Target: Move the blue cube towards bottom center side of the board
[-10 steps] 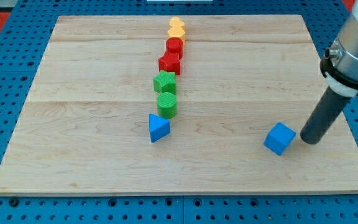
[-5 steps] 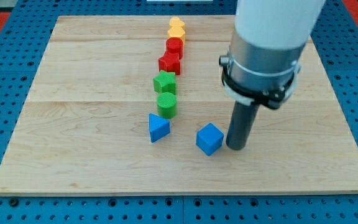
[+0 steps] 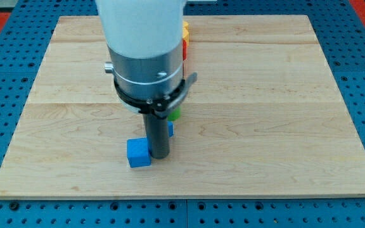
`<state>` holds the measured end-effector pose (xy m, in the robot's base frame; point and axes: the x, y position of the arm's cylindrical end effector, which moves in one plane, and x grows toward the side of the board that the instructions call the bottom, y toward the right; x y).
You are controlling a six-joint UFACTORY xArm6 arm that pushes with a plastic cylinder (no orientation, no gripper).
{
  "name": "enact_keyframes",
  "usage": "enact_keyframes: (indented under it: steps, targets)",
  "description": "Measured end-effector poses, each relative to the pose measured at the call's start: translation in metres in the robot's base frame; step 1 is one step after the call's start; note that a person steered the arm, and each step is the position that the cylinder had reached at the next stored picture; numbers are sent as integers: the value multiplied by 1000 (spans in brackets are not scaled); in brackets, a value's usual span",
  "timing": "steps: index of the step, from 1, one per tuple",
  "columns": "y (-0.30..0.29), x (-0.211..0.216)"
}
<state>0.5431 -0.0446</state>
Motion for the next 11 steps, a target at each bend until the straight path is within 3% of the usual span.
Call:
enact_keyframes:
  steps: [1, 2, 3, 4, 5, 9, 10, 11]
  targets:
    - [26, 18]
    - [41, 72]
    - [-45, 75]
    - [-121, 52]
    - [-130, 29]
    - [-29, 6]
    - [-29, 7]
    - [-42, 32]
